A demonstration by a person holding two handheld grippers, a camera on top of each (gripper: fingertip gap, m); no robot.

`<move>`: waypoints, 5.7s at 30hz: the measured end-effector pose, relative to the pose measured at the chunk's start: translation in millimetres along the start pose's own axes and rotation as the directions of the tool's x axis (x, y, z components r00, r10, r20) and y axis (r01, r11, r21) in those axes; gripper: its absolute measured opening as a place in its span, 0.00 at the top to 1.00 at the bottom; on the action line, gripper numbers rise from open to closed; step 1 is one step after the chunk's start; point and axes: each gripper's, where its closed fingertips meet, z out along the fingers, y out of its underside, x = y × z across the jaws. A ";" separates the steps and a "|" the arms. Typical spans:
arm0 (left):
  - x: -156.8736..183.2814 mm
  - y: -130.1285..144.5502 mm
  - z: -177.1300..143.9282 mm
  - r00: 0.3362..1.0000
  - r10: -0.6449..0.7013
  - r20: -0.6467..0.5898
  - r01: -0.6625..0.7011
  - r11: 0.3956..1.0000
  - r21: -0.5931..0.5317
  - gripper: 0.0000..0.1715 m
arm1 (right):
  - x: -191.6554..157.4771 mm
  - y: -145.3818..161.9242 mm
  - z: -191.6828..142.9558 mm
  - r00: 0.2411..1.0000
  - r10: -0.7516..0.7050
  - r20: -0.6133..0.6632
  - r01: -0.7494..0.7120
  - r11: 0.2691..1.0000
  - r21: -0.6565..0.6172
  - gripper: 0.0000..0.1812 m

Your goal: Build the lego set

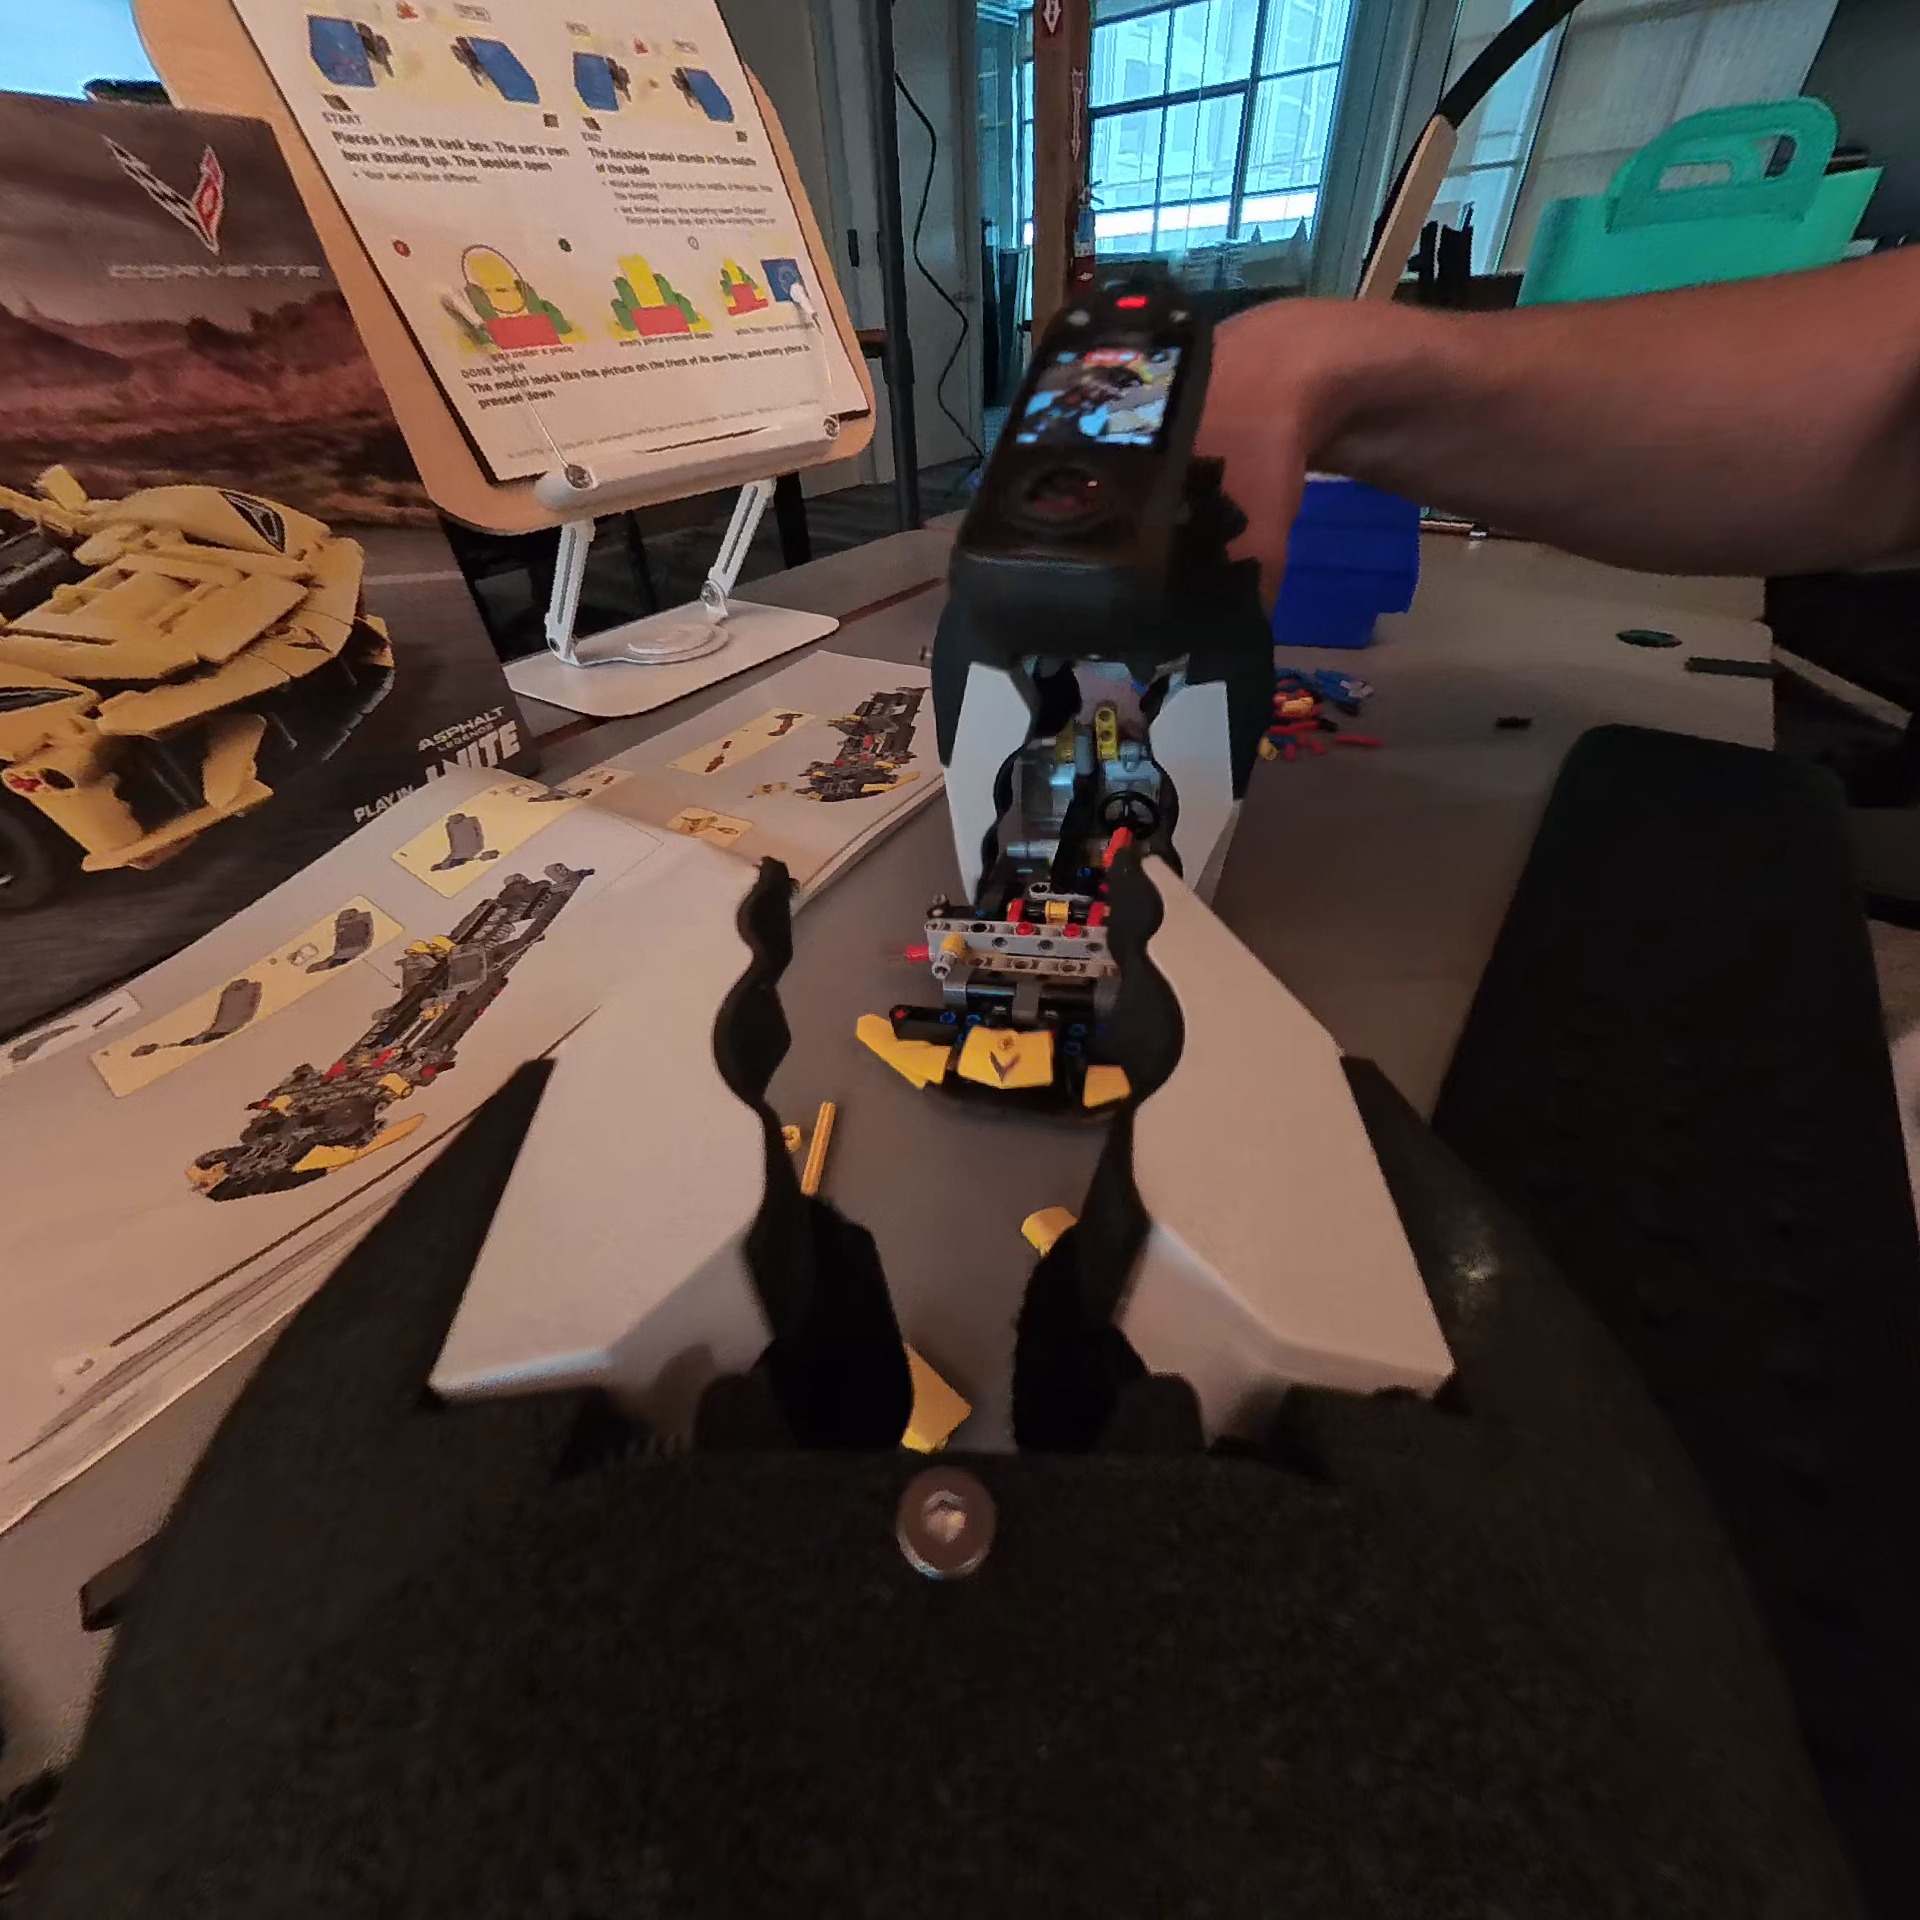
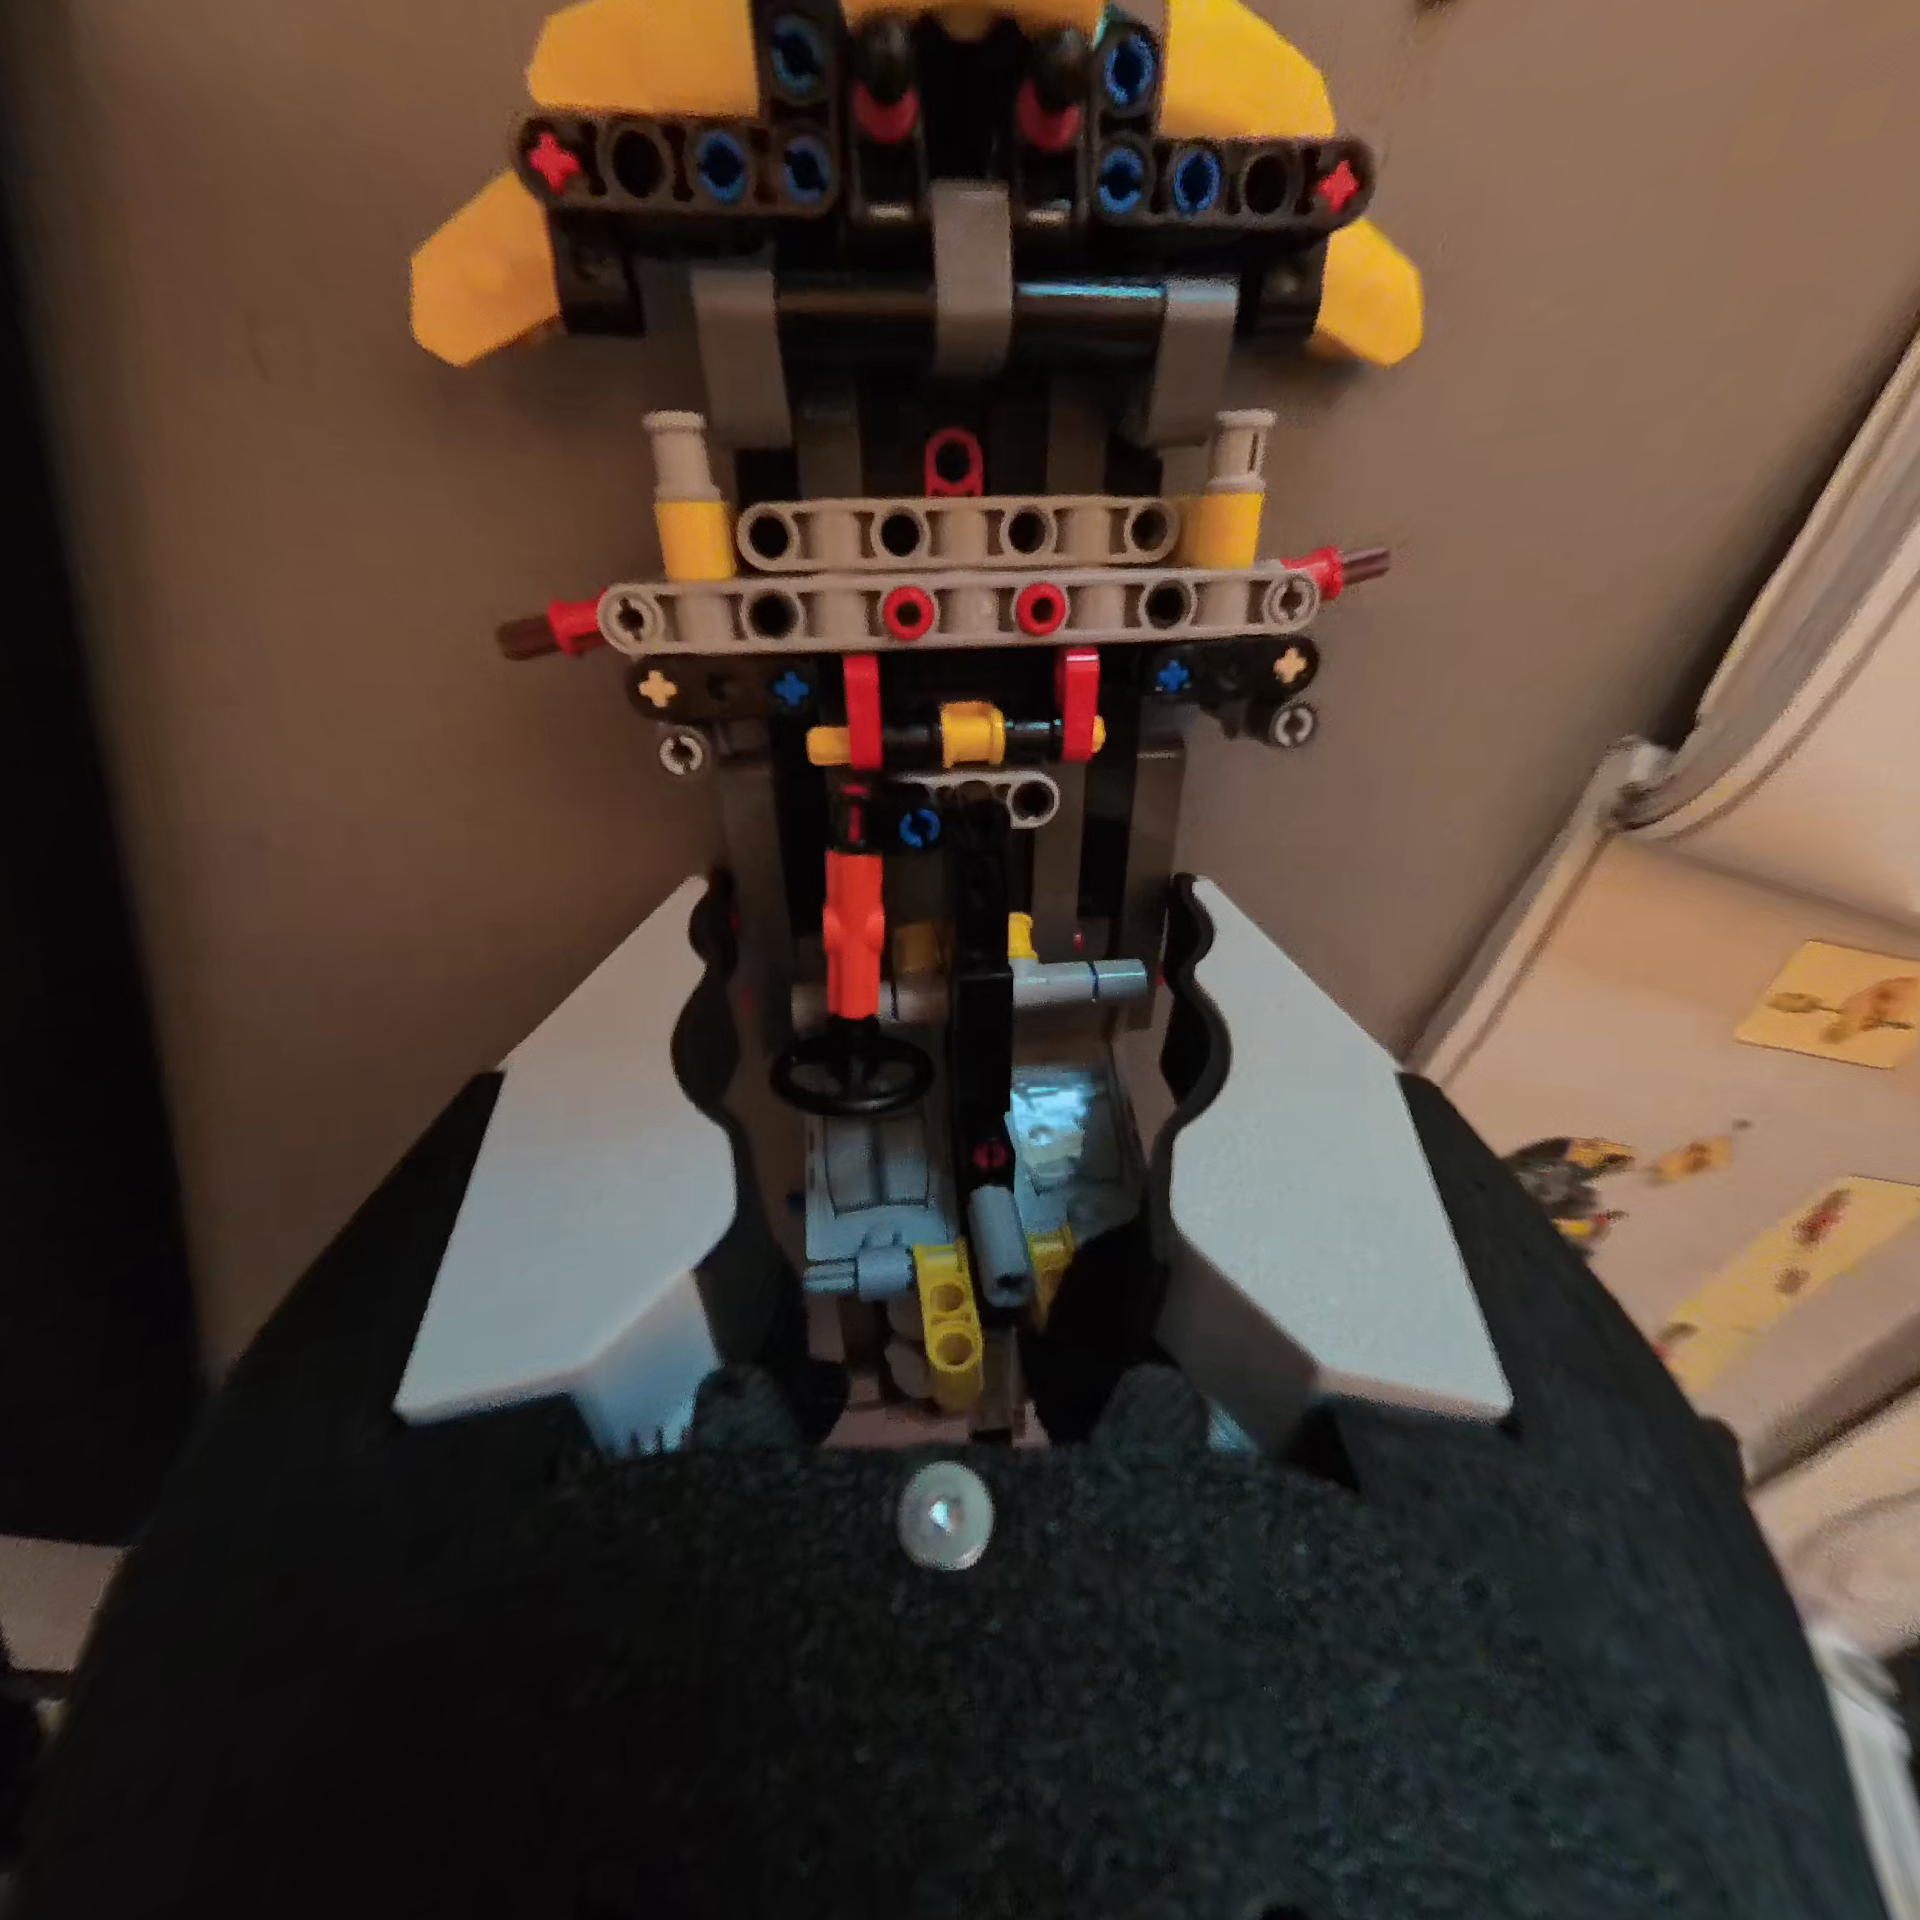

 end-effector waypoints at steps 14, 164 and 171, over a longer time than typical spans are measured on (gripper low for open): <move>-7.5 -1.9 0.3 0.991 -0.137 0.008 0.137 0.990 0.036 0.65 | 19.2 2.1 -48.1 0.972 0.233 -0.013 -0.204 0.873 0.443 0.55; -16.9 15.2 127.5 0.861 -0.504 0.071 0.471 0.736 -0.486 0.65 | -12.3 137.8 -64.8 0.110 0.993 0.046 -0.420 0.004 0.907 0.83; -24.4 15.5 189.5 0.998 -0.037 -0.053 -0.016 0.658 -0.753 0.72 | -13.6 138.6 -68.0 0.116 0.984 0.135 -0.410 -0.076 0.909 0.85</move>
